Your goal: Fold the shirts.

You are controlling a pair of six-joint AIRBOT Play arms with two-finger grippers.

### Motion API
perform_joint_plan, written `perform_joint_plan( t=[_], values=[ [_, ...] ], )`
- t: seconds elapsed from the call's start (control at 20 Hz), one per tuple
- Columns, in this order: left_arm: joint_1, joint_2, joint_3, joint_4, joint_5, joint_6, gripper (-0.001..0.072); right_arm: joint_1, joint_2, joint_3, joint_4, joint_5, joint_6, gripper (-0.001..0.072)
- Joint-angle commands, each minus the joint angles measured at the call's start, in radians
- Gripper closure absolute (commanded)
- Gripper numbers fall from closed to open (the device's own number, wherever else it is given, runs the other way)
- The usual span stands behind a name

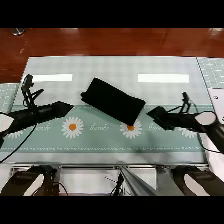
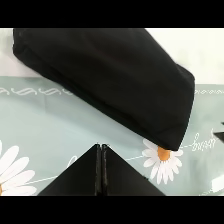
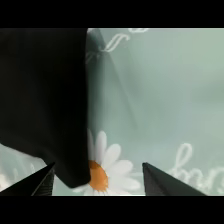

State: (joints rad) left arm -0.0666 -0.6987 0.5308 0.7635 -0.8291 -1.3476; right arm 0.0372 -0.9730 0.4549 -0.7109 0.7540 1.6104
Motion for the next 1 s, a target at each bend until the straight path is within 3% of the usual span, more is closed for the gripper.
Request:
perform_joint_plan(
  t=[0.0, 0.15, 0.35, 0.4, 0.45, 0.5, 0.65, 0.95],
  values=[
    [-0.005, -0.031, 0.0, -0.006, -0.012, 0.0, 0.0679, 0.019, -0.201, 0.052, 0.204, -0.019, -0.159, 0.009],
    [-0.005, -0.043, 0.0, -0.007, -0.012, 0.0, 0.0679, 0.07, -0.403, 0.186, 0.262, 0.097, -0.256, 0.009],
    [-0.005, -0.045, 0.0, -0.008, -0.016, 0.0, 0.0679, 0.141, -0.544, 0.328, 0.262, 0.102, -0.258, 0.0091],
    [-0.005, -0.045, 0.0, -0.008, -0.017, 0.0, 0.0679, 0.153, -0.565, 0.36, 0.261, 0.103, -0.259, 0.012],
    [-0.005, -0.045, 0.0, -0.008, -0.016, 0.0, 0.0679, 0.162, -0.585, 0.396, 0.26, 0.113, -0.268, 0.0365],
    [-0.005, -0.045, 0.0, -0.008, -0.016, 0.0, 0.0679, 0.166, -0.591, 0.43, 0.261, 0.134, -0.315, 0.0685],
    [-0.005, -0.045, 0.0, -0.008, -0.016, 0.0, 0.068, 0.156, -0.589, 0.626, 0.208, 0.275, -0.362, 0.0687],
    [-0.005, -0.045, 0.0, -0.008, -0.018, 0.0, 0.0679, 0.123, -0.569, 1.23, -0.069, 0.48, -0.171, 0.0687]
  ],
)
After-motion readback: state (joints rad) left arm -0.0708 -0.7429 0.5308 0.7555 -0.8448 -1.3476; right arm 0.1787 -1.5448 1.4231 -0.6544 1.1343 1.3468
